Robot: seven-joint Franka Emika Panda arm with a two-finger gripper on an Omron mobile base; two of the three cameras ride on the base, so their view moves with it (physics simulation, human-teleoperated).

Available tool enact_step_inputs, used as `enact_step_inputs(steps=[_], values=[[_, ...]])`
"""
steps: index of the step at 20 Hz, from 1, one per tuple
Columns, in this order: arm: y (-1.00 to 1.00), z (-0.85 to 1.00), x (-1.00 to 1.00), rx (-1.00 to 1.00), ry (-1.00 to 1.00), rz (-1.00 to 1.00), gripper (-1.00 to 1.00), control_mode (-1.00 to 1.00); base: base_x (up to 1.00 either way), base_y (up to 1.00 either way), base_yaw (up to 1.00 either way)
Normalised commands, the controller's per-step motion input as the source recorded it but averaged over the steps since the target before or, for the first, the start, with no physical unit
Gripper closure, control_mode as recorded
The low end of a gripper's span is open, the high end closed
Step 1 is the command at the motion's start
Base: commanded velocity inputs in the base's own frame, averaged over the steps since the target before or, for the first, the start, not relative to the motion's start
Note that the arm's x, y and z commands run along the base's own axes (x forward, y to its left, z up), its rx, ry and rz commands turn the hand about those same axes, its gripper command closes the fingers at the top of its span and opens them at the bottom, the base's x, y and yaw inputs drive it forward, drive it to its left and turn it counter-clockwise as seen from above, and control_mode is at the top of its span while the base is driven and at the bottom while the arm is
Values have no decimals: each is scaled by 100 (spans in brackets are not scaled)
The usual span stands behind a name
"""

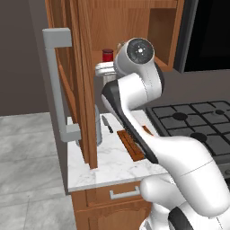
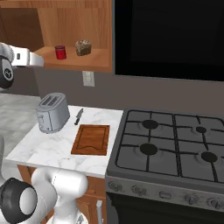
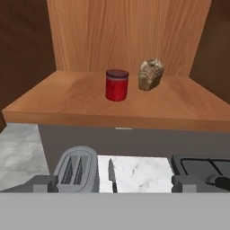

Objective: Pick the bread, place it on the cutting board, pick the jam, place it on the counter, and close the cabinet.

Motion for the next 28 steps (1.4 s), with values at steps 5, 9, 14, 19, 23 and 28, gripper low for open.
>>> enact_step_inputs(steps=[5, 9, 14, 19, 23, 28], values=[[6, 5, 22, 0, 0, 0, -100, -100, 0, 0, 0], [7, 0, 26, 0, 0, 0, -100, -100, 0, 0, 0], [3, -10, 25, 0, 0, 0, -100, -100, 0, 0, 0], [0, -13, 24, 0, 0, 0, -100, -100, 0, 0, 0], [0, -10, 24, 0, 0, 0, -100, -100, 0, 0, 0], [0, 0, 26, 0, 0, 0, -100, -100, 0, 0, 0]])
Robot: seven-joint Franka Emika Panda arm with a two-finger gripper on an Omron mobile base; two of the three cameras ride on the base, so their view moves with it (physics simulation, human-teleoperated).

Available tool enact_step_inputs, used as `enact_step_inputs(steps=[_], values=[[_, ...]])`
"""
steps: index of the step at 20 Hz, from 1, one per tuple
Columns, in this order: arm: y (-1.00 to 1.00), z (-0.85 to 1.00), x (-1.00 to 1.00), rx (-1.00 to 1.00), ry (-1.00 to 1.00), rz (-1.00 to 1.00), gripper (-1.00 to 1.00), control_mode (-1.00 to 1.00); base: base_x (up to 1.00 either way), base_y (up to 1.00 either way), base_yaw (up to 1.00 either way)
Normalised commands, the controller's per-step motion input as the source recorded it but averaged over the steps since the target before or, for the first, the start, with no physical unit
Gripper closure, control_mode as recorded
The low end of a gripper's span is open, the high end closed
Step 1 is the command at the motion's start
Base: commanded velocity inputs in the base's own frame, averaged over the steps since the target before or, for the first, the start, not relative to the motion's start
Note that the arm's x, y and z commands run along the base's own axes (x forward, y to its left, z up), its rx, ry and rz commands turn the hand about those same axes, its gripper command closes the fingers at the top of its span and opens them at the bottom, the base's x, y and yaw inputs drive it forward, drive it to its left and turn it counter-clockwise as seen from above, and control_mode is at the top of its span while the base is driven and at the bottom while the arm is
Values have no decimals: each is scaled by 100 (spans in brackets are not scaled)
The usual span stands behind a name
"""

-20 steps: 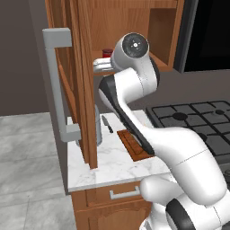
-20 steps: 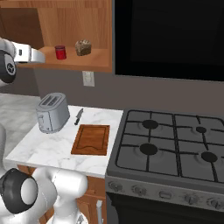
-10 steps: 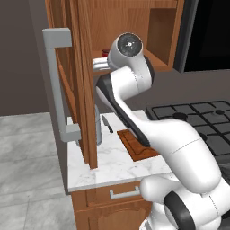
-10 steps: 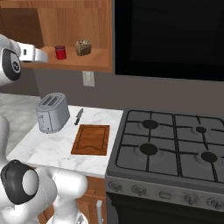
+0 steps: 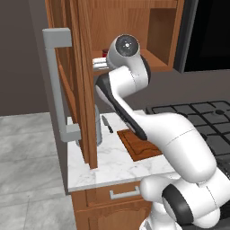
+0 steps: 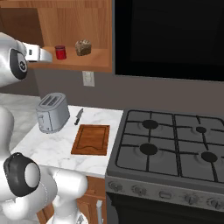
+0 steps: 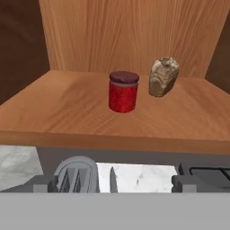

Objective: Pick the bread, place it on the cutting board, pick the jam, place it on the counter, and close the cabinet.

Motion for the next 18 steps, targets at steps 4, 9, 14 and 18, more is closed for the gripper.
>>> enact_step_inputs(steps=[4, 9, 14, 18], values=[[0, 0, 31, 0, 0, 0, -100, -100, 0, 0, 0], [0, 0, 39, 0, 1, 0, -100, -100, 0, 0, 0], [0, 0, 38, 0, 2, 0, -100, -100, 0, 0, 0], [0, 0, 36, 0, 1, 0, -100, -100, 0, 0, 0]])
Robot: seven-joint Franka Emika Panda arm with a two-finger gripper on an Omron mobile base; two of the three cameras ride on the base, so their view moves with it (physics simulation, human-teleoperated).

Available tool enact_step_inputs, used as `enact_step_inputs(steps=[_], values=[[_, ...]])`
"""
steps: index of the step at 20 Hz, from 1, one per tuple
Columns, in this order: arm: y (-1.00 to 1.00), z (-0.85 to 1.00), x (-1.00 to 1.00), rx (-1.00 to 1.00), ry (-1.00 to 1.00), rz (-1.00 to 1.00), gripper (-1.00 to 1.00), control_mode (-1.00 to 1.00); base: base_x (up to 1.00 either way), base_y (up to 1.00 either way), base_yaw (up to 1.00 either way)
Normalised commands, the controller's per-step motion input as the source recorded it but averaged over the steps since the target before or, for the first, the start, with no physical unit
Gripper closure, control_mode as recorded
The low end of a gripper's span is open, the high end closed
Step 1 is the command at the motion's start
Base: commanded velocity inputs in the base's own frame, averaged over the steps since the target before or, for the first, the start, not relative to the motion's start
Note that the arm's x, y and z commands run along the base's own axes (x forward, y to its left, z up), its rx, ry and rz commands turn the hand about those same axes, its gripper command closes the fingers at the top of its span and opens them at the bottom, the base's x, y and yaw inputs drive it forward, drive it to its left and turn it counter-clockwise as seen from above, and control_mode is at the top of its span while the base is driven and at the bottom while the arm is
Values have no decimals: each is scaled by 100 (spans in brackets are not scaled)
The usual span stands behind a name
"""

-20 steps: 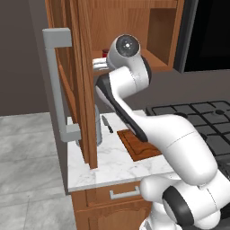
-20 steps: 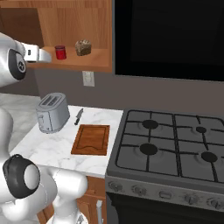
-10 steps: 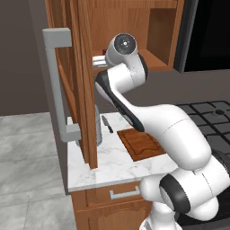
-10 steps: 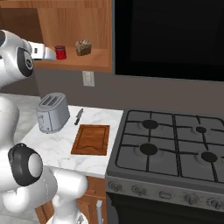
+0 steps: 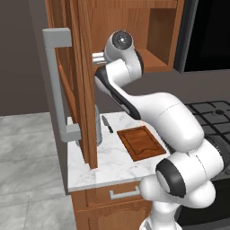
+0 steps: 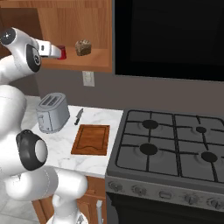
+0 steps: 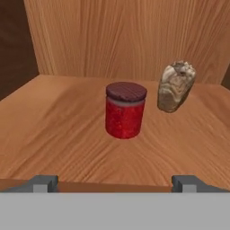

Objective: Pick the bread, place it on the cutting board, pick the jam, place it on the counter, and close the cabinet.

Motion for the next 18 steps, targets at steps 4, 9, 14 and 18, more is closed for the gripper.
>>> enact_step_inputs(steps=[4, 9, 14, 18], values=[[0, 0, 35, 0, 1, 0, -100, -100, 0, 0, 0], [0, 0, 31, 0, 1, 0, -100, -100, 0, 0, 0], [0, 0, 28, 0, 0, 0, -100, -100, 0, 0, 0], [-1, -1, 22, 0, 0, 0, -100, -100, 0, 0, 0]])
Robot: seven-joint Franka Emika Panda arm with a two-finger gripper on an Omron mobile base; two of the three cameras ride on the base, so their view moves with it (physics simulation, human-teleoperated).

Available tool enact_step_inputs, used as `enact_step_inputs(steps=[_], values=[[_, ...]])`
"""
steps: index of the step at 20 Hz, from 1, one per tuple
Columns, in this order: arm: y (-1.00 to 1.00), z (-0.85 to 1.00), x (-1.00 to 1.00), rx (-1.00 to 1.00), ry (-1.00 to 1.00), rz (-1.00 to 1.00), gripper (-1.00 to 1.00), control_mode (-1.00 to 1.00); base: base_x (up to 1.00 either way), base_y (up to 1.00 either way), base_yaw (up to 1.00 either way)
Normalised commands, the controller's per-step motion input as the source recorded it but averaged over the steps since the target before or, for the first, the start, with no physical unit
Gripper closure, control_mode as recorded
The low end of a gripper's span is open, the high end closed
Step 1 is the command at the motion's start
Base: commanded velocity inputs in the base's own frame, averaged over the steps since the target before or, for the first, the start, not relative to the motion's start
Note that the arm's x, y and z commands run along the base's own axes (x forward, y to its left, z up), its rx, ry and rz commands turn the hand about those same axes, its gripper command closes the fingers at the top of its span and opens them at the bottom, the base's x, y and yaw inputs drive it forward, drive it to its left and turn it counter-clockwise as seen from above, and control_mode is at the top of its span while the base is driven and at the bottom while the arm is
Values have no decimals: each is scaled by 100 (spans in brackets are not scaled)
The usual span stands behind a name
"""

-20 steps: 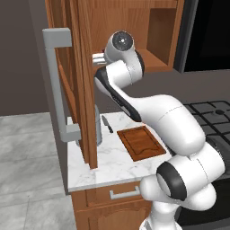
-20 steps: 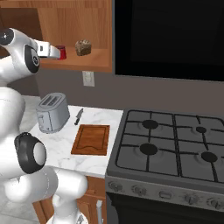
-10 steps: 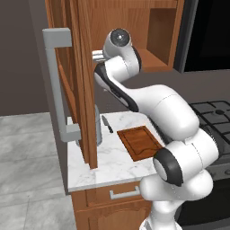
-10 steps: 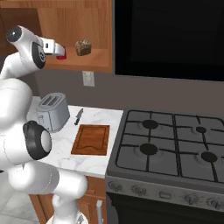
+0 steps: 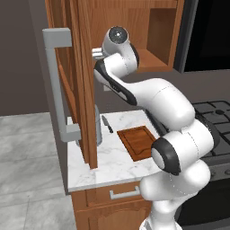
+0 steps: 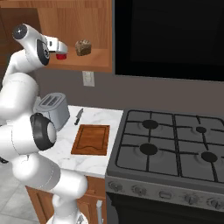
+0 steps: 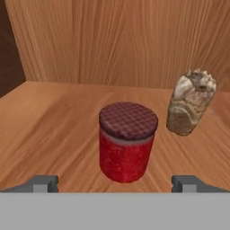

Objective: Pick the bread, place it on the cutting board, pick the jam, place it on the counter, and close the cabinet.

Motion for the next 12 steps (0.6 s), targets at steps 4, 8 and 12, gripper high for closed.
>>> enact_step_inputs(steps=[4, 8, 12], values=[[-2, -5, 23, 0, 0, 0, -100, -100, 0, 0, 0], [-1, -4, 22, 0, 0, 0, -100, -100, 0, 0, 0], [-3, -8, 16, 0, 0, 0, -100, -100, 0, 0, 0]])
